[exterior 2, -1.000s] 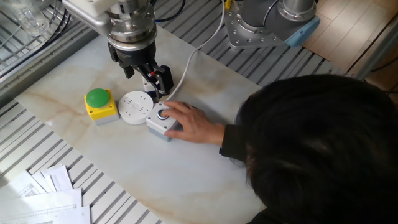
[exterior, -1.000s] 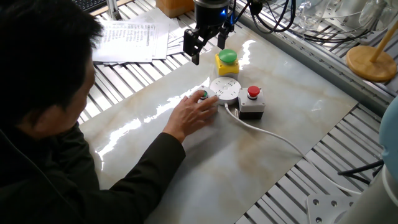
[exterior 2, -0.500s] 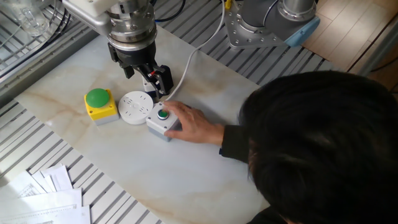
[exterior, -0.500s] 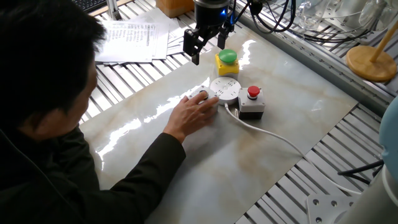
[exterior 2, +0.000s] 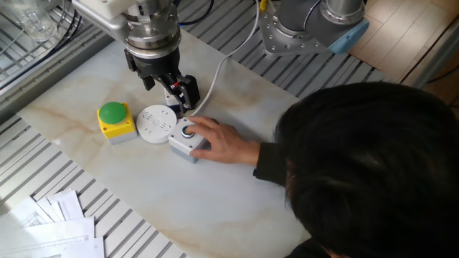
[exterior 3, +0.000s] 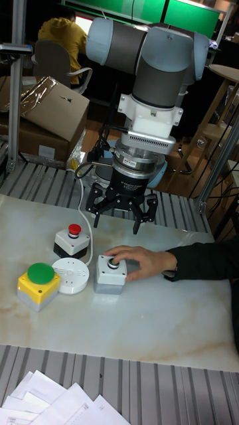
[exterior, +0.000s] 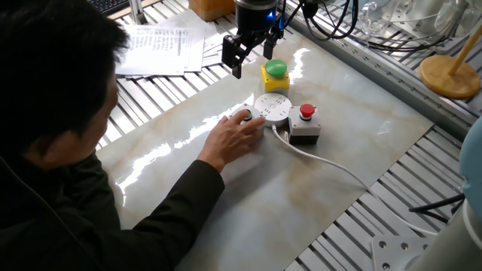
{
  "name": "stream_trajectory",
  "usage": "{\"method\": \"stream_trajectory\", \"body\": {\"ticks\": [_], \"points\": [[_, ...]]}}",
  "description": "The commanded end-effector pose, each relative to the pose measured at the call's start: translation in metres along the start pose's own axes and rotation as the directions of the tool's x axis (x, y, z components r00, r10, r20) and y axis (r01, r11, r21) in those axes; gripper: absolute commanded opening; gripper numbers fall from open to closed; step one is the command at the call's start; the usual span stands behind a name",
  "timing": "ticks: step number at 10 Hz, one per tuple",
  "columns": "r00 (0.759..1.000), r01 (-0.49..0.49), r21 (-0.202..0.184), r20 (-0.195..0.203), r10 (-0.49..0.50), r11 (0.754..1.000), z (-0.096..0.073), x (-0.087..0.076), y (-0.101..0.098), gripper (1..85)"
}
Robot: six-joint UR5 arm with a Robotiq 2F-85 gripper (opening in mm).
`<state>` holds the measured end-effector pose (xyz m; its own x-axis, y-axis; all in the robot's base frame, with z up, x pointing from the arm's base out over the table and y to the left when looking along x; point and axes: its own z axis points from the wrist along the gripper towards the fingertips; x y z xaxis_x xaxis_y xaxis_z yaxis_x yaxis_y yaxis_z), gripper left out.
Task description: Turn off the power strip by pressing the button
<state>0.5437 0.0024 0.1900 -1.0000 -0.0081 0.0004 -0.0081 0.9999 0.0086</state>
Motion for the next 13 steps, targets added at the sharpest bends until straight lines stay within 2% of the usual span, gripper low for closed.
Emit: {"method": "stream_trajectory", "body": {"ticks": [1, 5, 7, 9, 10, 11, 12, 13], "points": [[0.996, 0.088, 0.007, -0.009, -0.088, 0.996, 0.001, 0.002, 0.002, 1.0], [0.995, 0.100, 0.033, -0.020, -0.099, 0.994, 0.000, 0.004, -0.003, 1.0], [0.991, 0.130, 0.064, -0.030, -0.128, 0.989, -0.001, 0.006, -0.012, 1.0], [0.982, 0.189, 0.114, -0.039, -0.186, 0.975, -0.001, 0.004, -0.027, 1.0], [0.976, 0.215, 0.124, -0.047, -0.210, 0.969, 0.001, 0.005, -0.032, 1.0], [0.972, 0.234, 0.116, -0.056, -0.229, 0.965, 0.004, 0.007, -0.033, 1.0], [0.967, 0.255, 0.112, -0.044, -0.252, 0.960, 0.009, 0.005, -0.035, 1.0], [0.963, 0.267, 0.108, -0.008, -0.268, 0.958, 0.015, -0.001, -0.035, 1.0]]}}
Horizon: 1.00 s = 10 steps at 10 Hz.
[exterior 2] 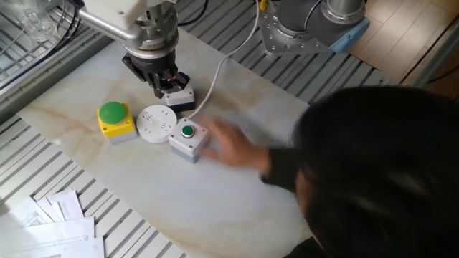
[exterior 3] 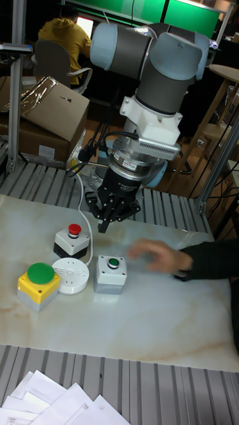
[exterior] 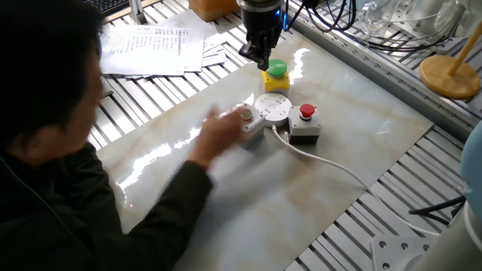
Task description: Turn off the power strip by pressing the button
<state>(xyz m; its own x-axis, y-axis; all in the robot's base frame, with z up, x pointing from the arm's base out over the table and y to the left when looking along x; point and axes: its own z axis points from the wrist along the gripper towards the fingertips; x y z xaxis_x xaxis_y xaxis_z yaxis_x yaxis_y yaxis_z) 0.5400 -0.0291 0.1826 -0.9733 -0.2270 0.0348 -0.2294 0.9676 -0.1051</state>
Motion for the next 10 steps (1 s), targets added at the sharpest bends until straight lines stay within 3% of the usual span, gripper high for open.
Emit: {"method": "stream_trajectory", "body": {"ticks": [1, 3, 4, 5, 7, 8, 9, 10], "points": [[0.996, 0.072, -0.011, 0.053, -0.071, 0.997, 0.013, -0.007, -0.003, 1.0], [0.991, 0.102, 0.006, 0.084, -0.102, 0.995, 0.021, -0.011, -0.008, 1.0], [0.988, 0.106, -0.008, 0.112, -0.104, 0.994, 0.026, -0.015, -0.005, 1.0], [0.988, 0.098, -0.022, 0.120, -0.095, 0.995, 0.028, -0.015, -0.001, 1.0], [0.987, 0.109, -0.002, 0.123, -0.107, 0.994, 0.029, -0.016, -0.006, 1.0], [0.987, 0.127, 0.027, 0.100, -0.129, 0.992, 0.030, -0.011, -0.014, 1.0], [0.990, 0.135, 0.028, 0.040, -0.136, 0.990, 0.031, 0.005, -0.016, 1.0], [0.989, 0.148, 0.064, -0.007, -0.147, 0.987, 0.031, 0.015, -0.027, 1.0]]}}
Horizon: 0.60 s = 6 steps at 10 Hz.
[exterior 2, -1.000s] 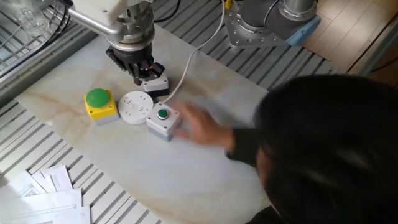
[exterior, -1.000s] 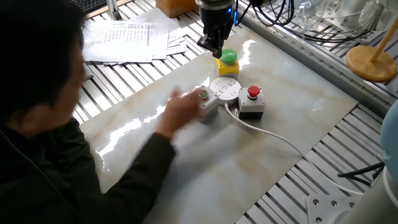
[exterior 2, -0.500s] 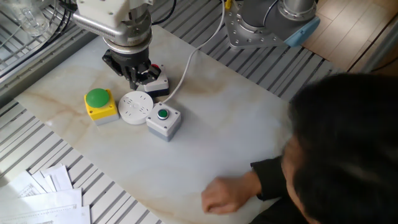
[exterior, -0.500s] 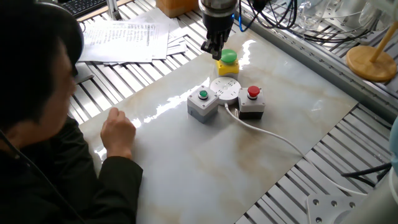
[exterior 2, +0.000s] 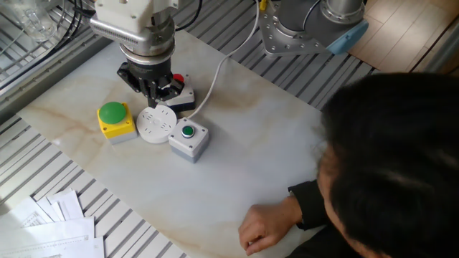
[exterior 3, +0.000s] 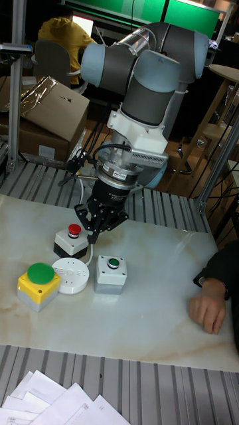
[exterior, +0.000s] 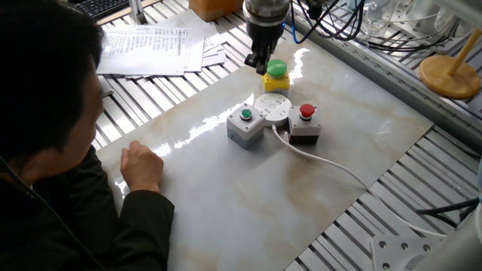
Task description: Turn off the power strip by pressing the button
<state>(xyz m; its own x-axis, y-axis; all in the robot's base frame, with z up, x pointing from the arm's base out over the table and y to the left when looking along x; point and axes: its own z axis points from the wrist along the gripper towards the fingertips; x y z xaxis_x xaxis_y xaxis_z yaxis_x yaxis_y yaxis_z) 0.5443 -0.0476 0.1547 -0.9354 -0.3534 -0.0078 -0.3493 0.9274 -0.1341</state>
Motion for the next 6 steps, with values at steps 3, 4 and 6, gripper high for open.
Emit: {"method": "stream_trajectory", "body": {"ticks": [3, 4, 6], "points": [[0.990, 0.072, 0.082, -0.126, -0.061, 0.994, -0.002, 0.033, -0.024, 1.0], [0.992, 0.050, 0.084, -0.121, -0.040, 0.995, -0.002, 0.032, -0.024, 1.0], [0.994, 0.052, 0.096, -0.097, -0.043, 0.994, -0.002, 0.026, -0.027, 1.0]]}}
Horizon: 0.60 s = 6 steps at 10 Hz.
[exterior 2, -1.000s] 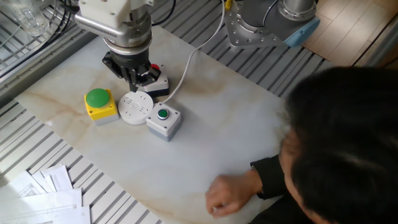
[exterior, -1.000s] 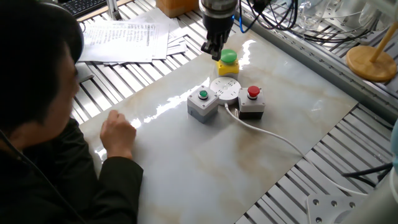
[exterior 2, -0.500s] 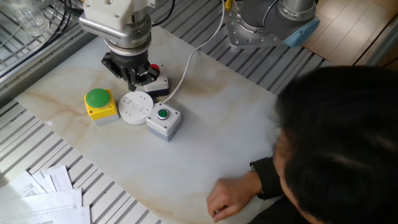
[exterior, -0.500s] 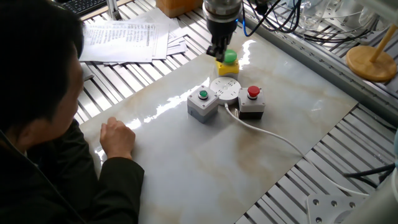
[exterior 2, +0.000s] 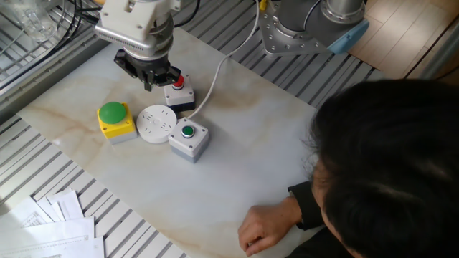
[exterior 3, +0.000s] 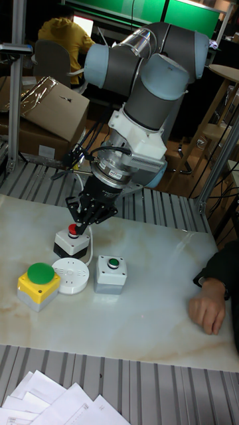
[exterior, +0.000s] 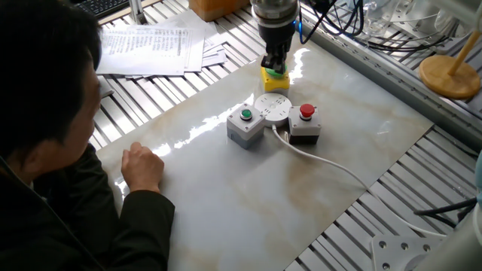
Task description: Turn off the power strip by pressing the button
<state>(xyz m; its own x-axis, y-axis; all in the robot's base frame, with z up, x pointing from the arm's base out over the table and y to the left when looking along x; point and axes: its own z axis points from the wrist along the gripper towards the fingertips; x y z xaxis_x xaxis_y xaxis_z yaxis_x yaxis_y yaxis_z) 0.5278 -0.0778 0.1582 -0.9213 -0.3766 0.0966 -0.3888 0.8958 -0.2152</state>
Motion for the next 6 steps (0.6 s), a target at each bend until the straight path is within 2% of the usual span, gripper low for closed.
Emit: {"method": "stream_trajectory", "body": {"ticks": [1, 3, 4, 6], "points": [[1.000, 0.008, -0.002, 0.019, -0.008, 1.000, -0.001, -0.005, 0.000, 1.0], [0.999, 0.016, -0.026, 0.030, -0.015, 1.000, 0.014, -0.016, 0.005, 1.0], [1.000, 0.015, -0.051, 0.026, -0.014, 0.999, 0.025, -0.021, 0.013, 1.0], [0.998, 0.023, -0.059, 0.053, -0.020, 0.998, 0.059, -0.036, 0.027, 1.0]]}}
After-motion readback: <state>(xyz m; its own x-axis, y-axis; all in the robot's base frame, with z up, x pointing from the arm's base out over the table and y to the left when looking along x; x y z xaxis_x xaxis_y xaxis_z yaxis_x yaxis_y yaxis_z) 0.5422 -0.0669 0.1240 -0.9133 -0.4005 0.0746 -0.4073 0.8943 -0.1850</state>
